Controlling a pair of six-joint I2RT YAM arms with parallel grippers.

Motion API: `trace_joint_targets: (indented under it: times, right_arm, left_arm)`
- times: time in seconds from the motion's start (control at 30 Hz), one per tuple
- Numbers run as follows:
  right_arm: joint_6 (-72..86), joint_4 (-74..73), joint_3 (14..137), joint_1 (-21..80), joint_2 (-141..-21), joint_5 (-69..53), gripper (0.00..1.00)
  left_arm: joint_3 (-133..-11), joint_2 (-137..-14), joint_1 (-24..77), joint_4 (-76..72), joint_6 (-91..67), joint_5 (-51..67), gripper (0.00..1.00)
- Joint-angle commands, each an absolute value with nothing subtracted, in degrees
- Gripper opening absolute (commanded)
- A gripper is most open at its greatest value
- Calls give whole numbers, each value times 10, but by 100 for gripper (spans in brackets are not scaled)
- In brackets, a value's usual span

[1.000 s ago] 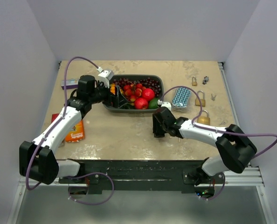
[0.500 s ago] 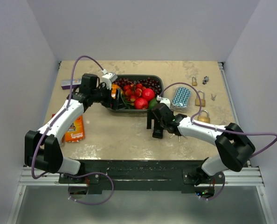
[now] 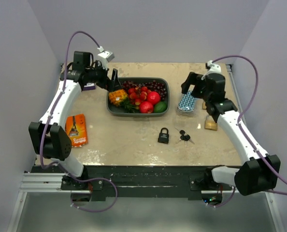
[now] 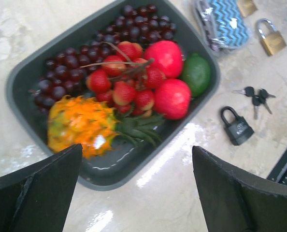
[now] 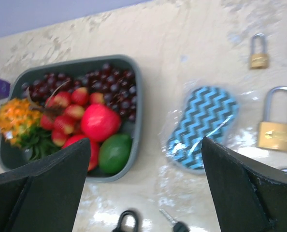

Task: Lock with the key
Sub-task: Reset both arms

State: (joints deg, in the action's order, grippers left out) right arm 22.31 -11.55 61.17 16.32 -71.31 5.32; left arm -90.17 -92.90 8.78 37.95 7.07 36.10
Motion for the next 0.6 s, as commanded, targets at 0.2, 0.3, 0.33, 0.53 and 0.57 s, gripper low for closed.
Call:
trace_joint_targets:
  times: [0.2,0.3,0.33,0.53,0.57]
  right_arm:
    - [71,-147,608,-44,-729,-157,99]
    - [39,-171,593,-52,-744,-163,99]
    - [35,-172,587,-51,-744,-163,99]
    - [31,-172,555,-51,-740,-169,99]
    - [34,-171,551,-51,-738,-173,99]
  left_arm:
    - [-828,-973,56,345,69,300,99]
    - [-770,-955,56,317,69,272,99]
    - [-757,-949,56,310,72,265,99]
    - [-719,-931,56,303,90,216,99]
    - [-717,-928,56,303,89,222,99]
